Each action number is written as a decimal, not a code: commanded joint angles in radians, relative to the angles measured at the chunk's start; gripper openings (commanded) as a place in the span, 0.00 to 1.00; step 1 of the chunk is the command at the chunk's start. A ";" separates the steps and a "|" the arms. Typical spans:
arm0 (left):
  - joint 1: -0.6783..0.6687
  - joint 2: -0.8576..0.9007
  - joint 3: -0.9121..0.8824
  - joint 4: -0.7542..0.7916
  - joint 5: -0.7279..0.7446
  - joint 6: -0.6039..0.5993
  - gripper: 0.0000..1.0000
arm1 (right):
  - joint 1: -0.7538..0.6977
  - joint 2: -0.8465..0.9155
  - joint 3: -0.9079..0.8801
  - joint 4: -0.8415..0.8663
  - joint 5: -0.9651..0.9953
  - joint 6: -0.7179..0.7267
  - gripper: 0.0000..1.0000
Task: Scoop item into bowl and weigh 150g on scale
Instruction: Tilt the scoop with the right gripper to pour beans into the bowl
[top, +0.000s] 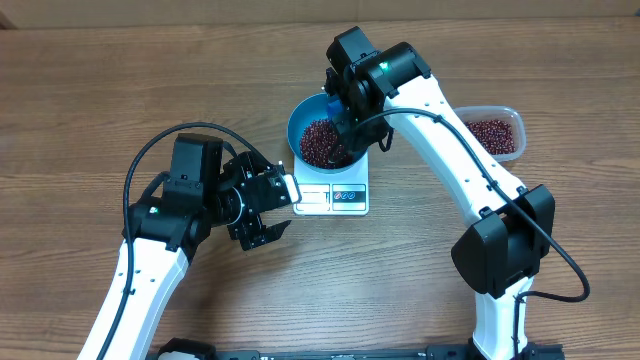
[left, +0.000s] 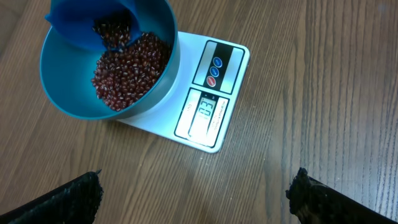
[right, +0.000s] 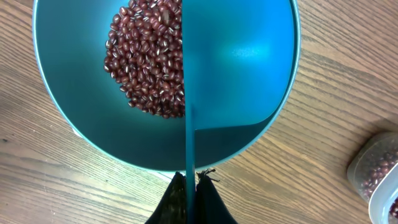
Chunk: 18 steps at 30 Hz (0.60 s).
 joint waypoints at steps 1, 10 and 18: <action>-0.007 0.005 -0.005 0.000 0.008 -0.010 1.00 | -0.002 -0.001 0.035 0.004 0.014 0.005 0.04; -0.007 0.005 -0.005 0.000 0.008 -0.010 1.00 | -0.002 -0.002 0.035 0.003 0.029 0.010 0.04; -0.007 0.005 -0.005 0.000 0.008 -0.010 0.99 | -0.001 -0.016 0.035 0.001 0.051 0.008 0.04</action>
